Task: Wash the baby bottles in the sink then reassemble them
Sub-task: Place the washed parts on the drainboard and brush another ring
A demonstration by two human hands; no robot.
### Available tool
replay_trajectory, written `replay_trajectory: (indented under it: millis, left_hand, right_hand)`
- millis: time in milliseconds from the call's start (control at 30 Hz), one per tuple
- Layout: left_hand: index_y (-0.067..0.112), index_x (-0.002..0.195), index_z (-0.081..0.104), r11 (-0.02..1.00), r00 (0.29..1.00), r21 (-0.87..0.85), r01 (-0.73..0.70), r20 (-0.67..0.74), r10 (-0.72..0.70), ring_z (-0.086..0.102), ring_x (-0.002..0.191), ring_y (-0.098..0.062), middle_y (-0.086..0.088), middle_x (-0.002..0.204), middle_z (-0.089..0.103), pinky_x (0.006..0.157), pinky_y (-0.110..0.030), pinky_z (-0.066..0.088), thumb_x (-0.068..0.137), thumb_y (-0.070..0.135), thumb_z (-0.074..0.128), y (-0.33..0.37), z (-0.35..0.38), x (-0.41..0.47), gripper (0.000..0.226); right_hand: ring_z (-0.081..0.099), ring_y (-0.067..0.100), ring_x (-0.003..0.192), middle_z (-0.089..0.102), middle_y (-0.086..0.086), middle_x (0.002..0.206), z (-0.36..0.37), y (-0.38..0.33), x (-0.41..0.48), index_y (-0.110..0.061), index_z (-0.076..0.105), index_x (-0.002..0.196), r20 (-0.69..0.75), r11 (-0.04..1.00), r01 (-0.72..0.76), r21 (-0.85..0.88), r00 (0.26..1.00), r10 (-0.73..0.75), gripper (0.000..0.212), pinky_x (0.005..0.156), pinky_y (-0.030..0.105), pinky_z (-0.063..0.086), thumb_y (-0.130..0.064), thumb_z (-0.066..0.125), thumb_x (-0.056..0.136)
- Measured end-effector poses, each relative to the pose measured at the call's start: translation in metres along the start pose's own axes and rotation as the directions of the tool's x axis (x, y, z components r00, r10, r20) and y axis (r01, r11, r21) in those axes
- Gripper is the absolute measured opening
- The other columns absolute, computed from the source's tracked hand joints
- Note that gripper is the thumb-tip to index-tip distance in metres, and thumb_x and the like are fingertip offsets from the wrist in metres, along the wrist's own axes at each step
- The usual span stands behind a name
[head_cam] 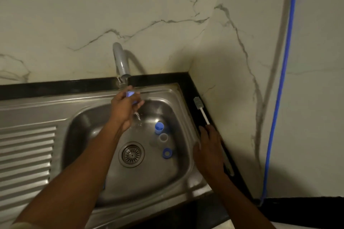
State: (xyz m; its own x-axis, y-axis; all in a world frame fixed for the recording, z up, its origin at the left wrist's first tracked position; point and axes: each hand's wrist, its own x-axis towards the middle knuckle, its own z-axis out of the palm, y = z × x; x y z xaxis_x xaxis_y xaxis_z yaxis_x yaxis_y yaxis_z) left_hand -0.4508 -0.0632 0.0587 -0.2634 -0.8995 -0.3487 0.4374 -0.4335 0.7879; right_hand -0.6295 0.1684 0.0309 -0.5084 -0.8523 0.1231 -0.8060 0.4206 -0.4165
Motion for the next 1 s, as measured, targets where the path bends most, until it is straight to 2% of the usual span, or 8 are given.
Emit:
replay_trajectory:
  millis: [100,167,300,467,567,800,933,1000]
  left_hand:
    - [0.007,0.105,0.063,0.963,0.988,-0.23,0.144,-0.023,-0.153,0.065,0.092,-0.022,-0.012,0.102,0.061,0.085,-0.04,0.061,0.094,0.002,0.063,0.011,-0.003,-0.003,0.012]
    - [0.005,0.102,0.064,0.936,0.974,-0.278,0.215,-0.014,-0.227,0.066,0.096,-0.024,-0.013,0.104,0.062,0.089,-0.041,0.059,0.094,0.017,0.067,0.015,-0.007,-0.006,0.015]
    - [0.008,0.102,0.068,0.971,0.971,-0.051,0.234,0.07,-0.23,0.071,0.094,-0.024,-0.011,0.095,0.074,0.094,-0.04,0.056,0.095,0.044,0.062,0.02,-0.019,-0.012,0.037]
    - [0.009,0.116,0.069,0.971,0.972,0.095,0.22,0.059,-0.226,0.074,0.092,-0.021,-0.011,0.1,0.077,0.079,-0.034,0.059,0.1,0.056,0.043,0.03,-0.027,-0.01,0.056]
    - [0.011,0.112,0.07,0.97,0.985,0.179,0.168,0.017,-0.173,0.068,0.067,-0.015,-0.006,0.078,0.074,0.066,-0.028,0.054,0.108,0.045,0.031,0.033,-0.032,-0.015,0.051]
    - [0.017,0.129,0.065,0.913,0.996,0.401,-0.078,-0.009,0.089,0.068,0.108,-0.012,-0.002,0.116,0.072,0.091,-0.025,0.056,0.103,0.015,0.05,0.02,-0.038,-0.017,0.03]
    - [0.022,0.119,0.066,0.863,0.982,0.483,-0.146,-0.035,0.186,0.069,0.085,0.005,0.011,0.096,0.07,0.07,-0.012,0.054,0.099,0.002,0.054,0.022,-0.035,-0.026,0.031]
    - [0.029,0.109,0.067,0.847,0.984,0.512,-0.142,-0.022,0.179,0.069,0.084,0.0,0.01,0.096,0.069,0.069,-0.014,0.055,0.097,-0.005,0.053,0.024,-0.033,-0.032,0.039]
  right_hand:
    - [0.05,0.014,0.124,0.048,-0.004,0.132,0.008,-0.072,0.022,-0.019,0.05,0.134,0.109,0.969,0.007,0.245,0.993,-0.035,0.04,0.097,0.009,0.037,-0.013,0.058,0.095]
    - [0.054,0.011,0.119,0.056,-0.003,0.13,0.023,-0.122,0.041,-0.014,0.055,0.133,0.133,0.925,0.032,0.378,0.987,-0.088,0.041,0.1,0.016,0.04,-0.014,0.062,0.093]
    - [0.059,0.016,0.115,0.064,0.003,0.126,0.046,-0.194,0.08,-0.012,0.059,0.13,0.164,0.836,-0.003,0.549,0.981,-0.104,0.034,0.102,0.031,0.045,-0.019,0.057,0.097]
    - [0.066,0.013,0.096,0.069,0.006,0.112,0.066,-0.215,0.104,-0.015,0.063,0.12,0.22,0.705,-0.156,0.692,0.976,0.0,0.026,0.087,0.025,0.053,-0.028,0.049,0.102]
    - [0.07,0.022,0.095,0.071,0.011,0.109,0.08,-0.212,0.119,-0.009,0.066,0.118,0.373,0.465,-0.389,0.795,0.919,0.131,0.026,0.084,0.034,0.059,-0.021,0.051,0.101]
    - [0.068,0.019,0.088,0.07,0.013,0.1,0.083,-0.206,0.128,0.003,0.061,0.119,0.661,-0.017,-0.662,0.75,0.75,-0.025,0.026,0.073,0.026,0.057,-0.007,0.049,0.098]
    - [0.066,0.024,0.097,0.066,0.02,0.11,0.077,-0.193,0.125,0.001,0.058,0.122,0.629,0.065,-0.628,0.775,0.757,-0.181,0.029,0.085,0.032,0.055,0.0,0.054,0.093]
    - [0.069,0.022,0.093,0.07,0.015,0.106,0.074,-0.19,0.125,-0.009,0.062,0.113,0.548,0.328,-0.48,0.814,0.821,-0.159,0.023,0.082,0.031,0.058,-0.001,0.06,0.092]
